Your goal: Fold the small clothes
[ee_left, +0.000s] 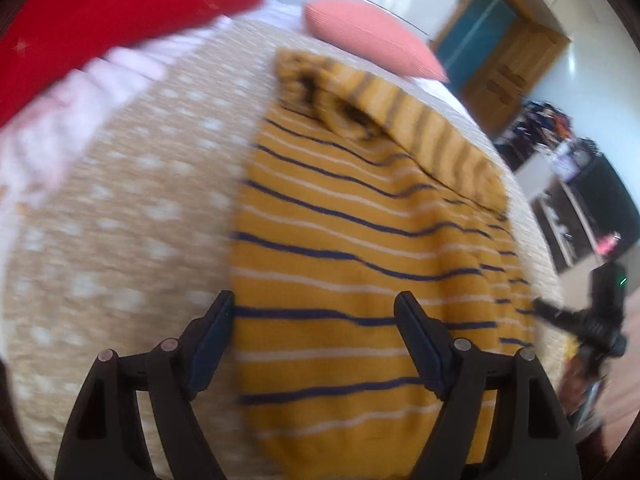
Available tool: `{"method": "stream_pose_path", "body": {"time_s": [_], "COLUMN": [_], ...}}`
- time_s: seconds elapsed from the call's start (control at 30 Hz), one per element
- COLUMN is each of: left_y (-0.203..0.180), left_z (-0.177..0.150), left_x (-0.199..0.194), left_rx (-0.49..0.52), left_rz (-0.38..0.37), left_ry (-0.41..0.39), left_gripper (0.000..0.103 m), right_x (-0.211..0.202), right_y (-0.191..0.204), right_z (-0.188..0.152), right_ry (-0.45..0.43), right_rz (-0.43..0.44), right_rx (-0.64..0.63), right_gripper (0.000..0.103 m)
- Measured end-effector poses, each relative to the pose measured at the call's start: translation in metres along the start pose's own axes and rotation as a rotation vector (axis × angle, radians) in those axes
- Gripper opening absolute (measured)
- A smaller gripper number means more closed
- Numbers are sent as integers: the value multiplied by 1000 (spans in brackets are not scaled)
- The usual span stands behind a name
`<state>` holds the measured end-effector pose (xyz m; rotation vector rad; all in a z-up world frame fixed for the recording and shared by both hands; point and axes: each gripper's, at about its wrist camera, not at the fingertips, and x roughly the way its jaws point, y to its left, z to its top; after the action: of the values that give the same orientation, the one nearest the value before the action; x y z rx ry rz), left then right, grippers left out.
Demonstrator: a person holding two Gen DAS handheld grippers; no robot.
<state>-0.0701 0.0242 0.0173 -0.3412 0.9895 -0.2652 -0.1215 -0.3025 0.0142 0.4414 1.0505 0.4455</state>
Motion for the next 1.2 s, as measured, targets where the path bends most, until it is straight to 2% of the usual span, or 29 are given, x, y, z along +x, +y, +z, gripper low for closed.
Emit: {"method": "stream_pose_path", "body": {"time_s": [0.03,0.1,0.13,0.2,0.27,0.3,0.33,0.37,0.4,0.5,0.57,0.7,0.8,0.9,1.07,1.13,1.2], "left_y": [-6,-17,-21,-23,-17,-13,-9,-9,-9,-19,-24,-23,-29,-35,-46,-50,-51], "left_z": [-2,-6,-8,-11,-11,-11,-9,-7,-7,-12,-23,-49,-63,-60,-20,18,58], "left_x": [2,6,6,4,0,-3,-5,-8,-11,-34,-56,-87,-88,-80,-74,-63,-46], "left_rx": [10,37,53,57,9,-23,-47,-64,-74,-60,-51,-83,-54,-28,33,41,20], "left_rz": [17,53,92,123,99,82,78,75,73,82,87,46,82,91,65,58,67], "left_ry": [-2,2,-8,-6,3,10,16,19,18,-13,-39,-53,-54,-44,-85,-96,-103], "left_gripper": [78,68,60,26,16,12,12,11,11,10,10,10,10,10,11,11,11], "right_x": [4,9,8,10,12,13,14,16,15,2,-24,-73,-79,-66,-55,-53,-47], "right_y": [3,13,20,30,32,33,34,35,30,16,14,6,6,9,17,21,22], "right_z": [-11,-33,-44,-58,-70,-74,-76,-74,-71,-65,-67,-88,-98,-96,-60,-29,17], "right_ry": [1,-32,-64,-100,-143,-166,-177,-176,-158,-154,-193,-257,-247,-212,-196,-196,-222], "right_rz": [24,45,42,71,98,98,79,60,69,151,153,172,175,178,218,241,232], "right_rx": [3,3,-3,15,72,93,101,104,114,172,146,141,139,133,94,60,44], "right_gripper": [51,53,55,58,58,54,48,23,9,9,8,8,8,9,9,9,9]}}
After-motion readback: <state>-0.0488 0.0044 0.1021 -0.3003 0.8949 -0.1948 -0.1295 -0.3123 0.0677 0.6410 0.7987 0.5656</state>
